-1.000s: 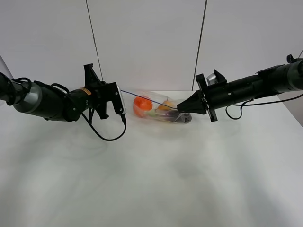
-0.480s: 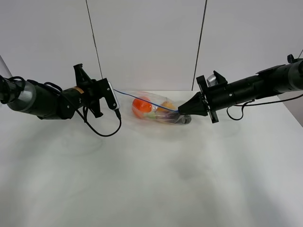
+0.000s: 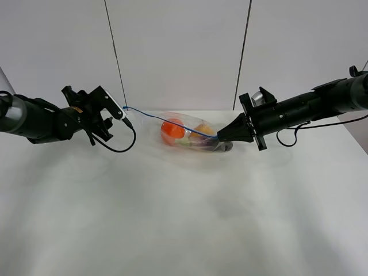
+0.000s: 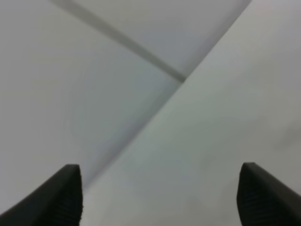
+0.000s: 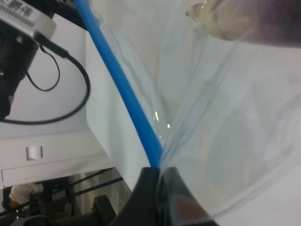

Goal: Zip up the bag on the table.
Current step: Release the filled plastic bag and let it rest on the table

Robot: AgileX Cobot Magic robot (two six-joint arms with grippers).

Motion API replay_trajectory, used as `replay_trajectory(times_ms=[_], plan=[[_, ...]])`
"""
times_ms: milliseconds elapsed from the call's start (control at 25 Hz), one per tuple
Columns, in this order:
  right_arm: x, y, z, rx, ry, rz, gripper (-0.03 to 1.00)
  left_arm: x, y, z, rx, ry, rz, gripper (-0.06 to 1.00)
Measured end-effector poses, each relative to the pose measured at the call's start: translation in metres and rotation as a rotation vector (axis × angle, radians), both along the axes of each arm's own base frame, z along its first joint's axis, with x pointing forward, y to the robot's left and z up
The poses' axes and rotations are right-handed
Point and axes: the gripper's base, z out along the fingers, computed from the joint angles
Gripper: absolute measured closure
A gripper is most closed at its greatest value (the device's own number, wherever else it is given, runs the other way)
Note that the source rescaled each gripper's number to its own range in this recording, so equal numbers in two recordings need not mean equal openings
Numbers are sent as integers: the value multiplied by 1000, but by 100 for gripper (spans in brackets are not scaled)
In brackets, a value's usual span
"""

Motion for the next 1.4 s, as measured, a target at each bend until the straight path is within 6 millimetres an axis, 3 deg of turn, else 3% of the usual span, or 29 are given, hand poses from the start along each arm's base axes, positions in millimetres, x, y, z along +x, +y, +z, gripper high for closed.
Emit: replay_trajectory(times_ms=[280,560,680,960,1280,1400], plan=[[0,0,0,0,-2,1,97,-2,31,-4,-479,180,366,7],[0,0,0,0,-6,3,97,0,23,25,-751,619,237,7],[0,0,0,-1,-7,4,97,-1,24,40,-877,782,271,7],[0,0,0,-2,-15,9,97,-3,41,72,-816,929,539,7],[0,0,0,-5,-23,15,97,-17,42,91,-752,1076,584,7],[0,0,0,-5,-23,15,97,-22,41,105,-746,1054,580,7]])
